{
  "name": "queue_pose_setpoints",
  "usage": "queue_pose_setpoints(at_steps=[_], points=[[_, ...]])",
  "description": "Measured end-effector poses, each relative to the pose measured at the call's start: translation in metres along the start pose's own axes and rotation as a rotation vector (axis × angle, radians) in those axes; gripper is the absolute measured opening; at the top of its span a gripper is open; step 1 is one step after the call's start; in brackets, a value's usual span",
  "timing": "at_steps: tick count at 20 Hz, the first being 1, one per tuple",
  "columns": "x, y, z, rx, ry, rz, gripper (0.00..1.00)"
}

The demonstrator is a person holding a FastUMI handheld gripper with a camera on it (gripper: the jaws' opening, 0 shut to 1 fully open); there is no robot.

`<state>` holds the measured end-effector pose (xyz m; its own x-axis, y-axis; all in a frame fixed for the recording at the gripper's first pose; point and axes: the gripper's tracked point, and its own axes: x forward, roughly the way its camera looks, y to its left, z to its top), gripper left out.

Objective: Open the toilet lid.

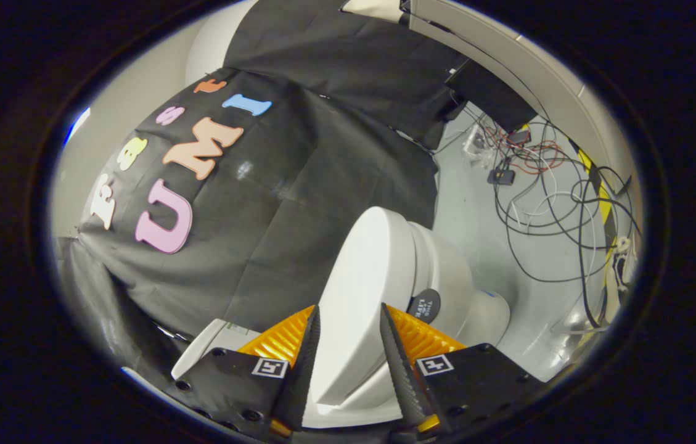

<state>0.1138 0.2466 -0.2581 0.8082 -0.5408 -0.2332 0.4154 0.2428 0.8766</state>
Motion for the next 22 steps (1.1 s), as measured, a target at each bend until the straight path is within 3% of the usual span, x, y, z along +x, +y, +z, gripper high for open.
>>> queue_pose_setpoints(at_steps=[5,9,18,22], points=[[0.005,-0.037,-0.014,0.045,0.064,-0.087,0.61],[0.015,-0.047,-0.008,0.115,0.051,-0.099,0.61],[0.043,-0.081,-0.015,0.224,0.077,-0.19,0.43],[0.048,-0.066,-0.021,0.235,0.131,-0.131,0.41]])
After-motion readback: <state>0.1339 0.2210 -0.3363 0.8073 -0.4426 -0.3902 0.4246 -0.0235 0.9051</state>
